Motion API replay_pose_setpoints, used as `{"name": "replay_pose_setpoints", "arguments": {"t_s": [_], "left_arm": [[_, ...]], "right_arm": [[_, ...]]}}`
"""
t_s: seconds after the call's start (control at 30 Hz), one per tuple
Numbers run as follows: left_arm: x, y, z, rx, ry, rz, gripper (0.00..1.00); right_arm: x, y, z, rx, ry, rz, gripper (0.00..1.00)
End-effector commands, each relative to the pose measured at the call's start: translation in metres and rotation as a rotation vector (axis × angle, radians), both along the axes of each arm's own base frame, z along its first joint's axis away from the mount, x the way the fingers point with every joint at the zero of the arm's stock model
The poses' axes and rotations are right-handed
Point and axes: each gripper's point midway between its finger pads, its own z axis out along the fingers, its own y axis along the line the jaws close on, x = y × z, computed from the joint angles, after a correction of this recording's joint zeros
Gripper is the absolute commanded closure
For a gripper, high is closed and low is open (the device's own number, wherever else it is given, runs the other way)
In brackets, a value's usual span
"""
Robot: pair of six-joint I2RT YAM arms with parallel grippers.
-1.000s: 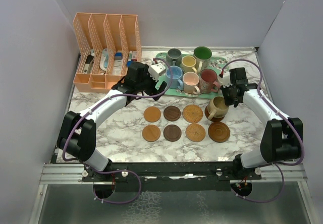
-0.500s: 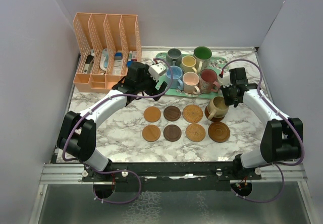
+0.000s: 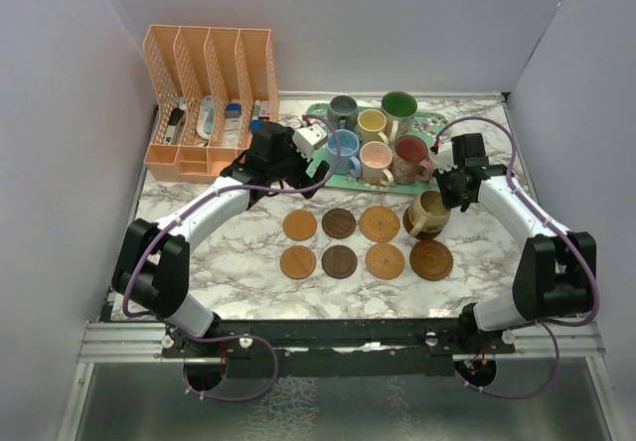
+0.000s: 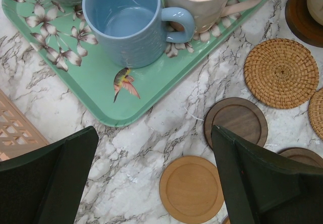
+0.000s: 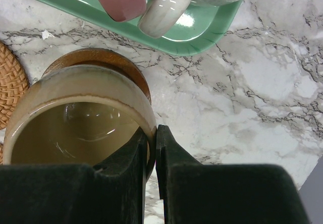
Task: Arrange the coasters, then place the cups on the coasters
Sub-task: Place the cup on the coaster.
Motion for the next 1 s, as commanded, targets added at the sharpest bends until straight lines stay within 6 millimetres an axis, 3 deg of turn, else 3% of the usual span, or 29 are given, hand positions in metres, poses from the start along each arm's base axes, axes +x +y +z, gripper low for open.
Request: {"name": "replay_pose_setpoints", "arguments": {"t_s": [0.0, 0.97], "left_arm": [[0.0019, -0.0007, 0.0024, 0.003, -0.021, -0.002, 0.01], [0.0020, -0.0010, 0.0023, 0.008, -0.023, -0.006, 0.01]], "right_arm": [[0.0059, 0.0071, 0.0135, 0.021, -0.059, 0.027, 0.90], [0.0017, 0.0094, 0.0192, 0.031, -0.062, 0.042, 0.81]]}}
